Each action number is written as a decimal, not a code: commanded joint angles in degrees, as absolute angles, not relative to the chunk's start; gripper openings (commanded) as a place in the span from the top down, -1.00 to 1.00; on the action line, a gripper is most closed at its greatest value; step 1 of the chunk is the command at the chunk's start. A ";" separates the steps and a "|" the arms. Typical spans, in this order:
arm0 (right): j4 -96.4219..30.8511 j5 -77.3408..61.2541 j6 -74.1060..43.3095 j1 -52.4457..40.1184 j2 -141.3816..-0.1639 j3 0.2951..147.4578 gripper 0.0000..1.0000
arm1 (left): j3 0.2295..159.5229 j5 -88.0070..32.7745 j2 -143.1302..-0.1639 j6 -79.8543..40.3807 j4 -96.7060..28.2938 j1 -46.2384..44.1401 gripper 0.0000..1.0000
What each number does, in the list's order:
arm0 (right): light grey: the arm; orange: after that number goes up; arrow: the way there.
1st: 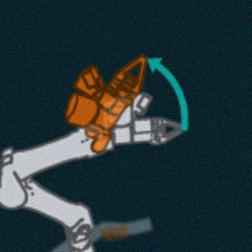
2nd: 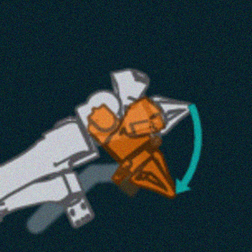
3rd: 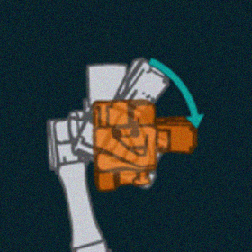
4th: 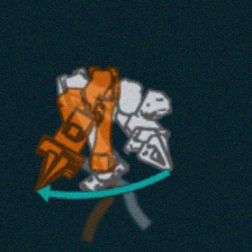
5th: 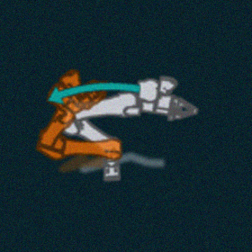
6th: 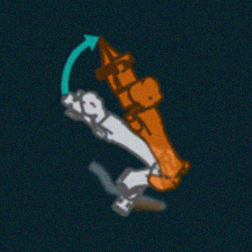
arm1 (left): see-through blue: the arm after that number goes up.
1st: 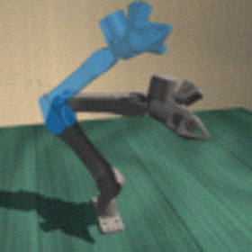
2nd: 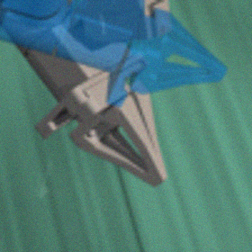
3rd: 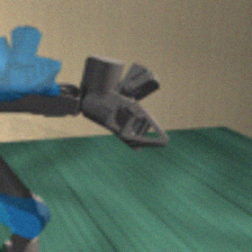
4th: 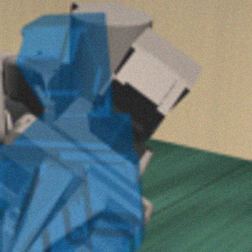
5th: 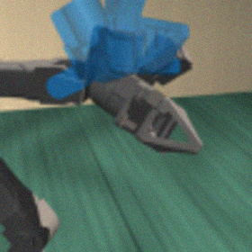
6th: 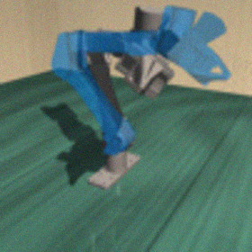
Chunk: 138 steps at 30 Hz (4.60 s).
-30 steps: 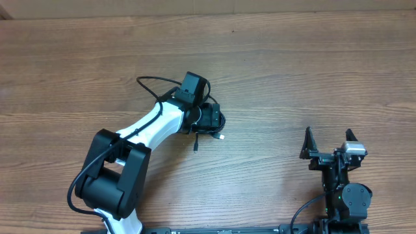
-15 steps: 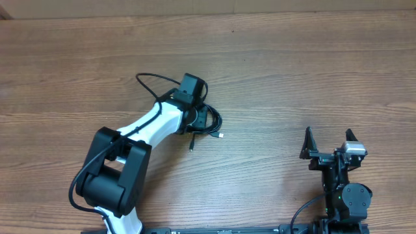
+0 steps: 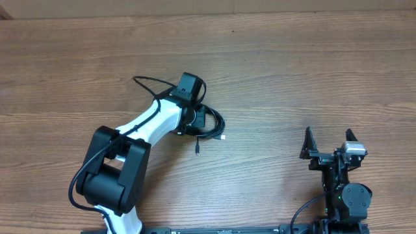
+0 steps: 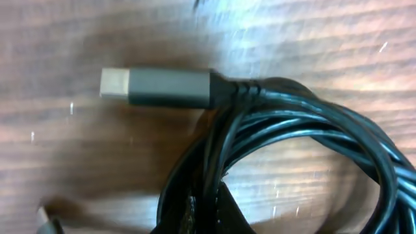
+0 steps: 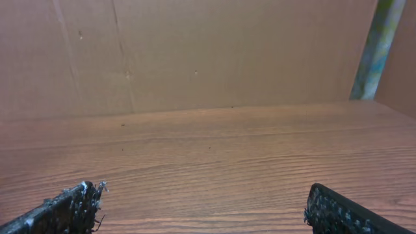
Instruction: Untangle cables
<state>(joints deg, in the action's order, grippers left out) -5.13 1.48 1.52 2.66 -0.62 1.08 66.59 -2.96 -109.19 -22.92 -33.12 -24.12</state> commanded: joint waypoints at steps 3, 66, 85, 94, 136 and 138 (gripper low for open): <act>-4.73 1.37 1.80 3.03 -0.16 0.45 -1.00 | 73.60 -4.56 -110.45 -28.08 -41.98 -24.43 0.92; -17.67 -46.28 -45.21 3.03 -7.73 10.17 -0.99 | 80.79 -11.68 -100.20 -19.11 -48.18 -29.67 0.91; -15.68 -51.35 -43.72 2.96 -18.20 20.64 -0.26 | 80.79 -37.47 -93.51 -1.02 -51.75 -29.65 0.92; -17.26 -48.23 -52.58 2.90 -18.20 20.64 -0.07 | 80.79 -37.47 -93.51 -1.26 -50.35 -29.67 0.92; 3.92 -38.39 -48.42 -19.29 -51.83 20.62 0.92 | 80.79 -42.06 -89.10 -4.27 -46.87 -26.52 0.92; 5.63 -42.96 -46.00 -19.29 -51.83 20.62 0.92 | 80.79 -44.53 -88.49 -4.29 -44.93 -24.27 0.92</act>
<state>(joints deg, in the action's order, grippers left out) 5.65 -35.20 -51.96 -18.87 -51.29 20.34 79.44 -37.91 -92.90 -5.54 -48.12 -28.25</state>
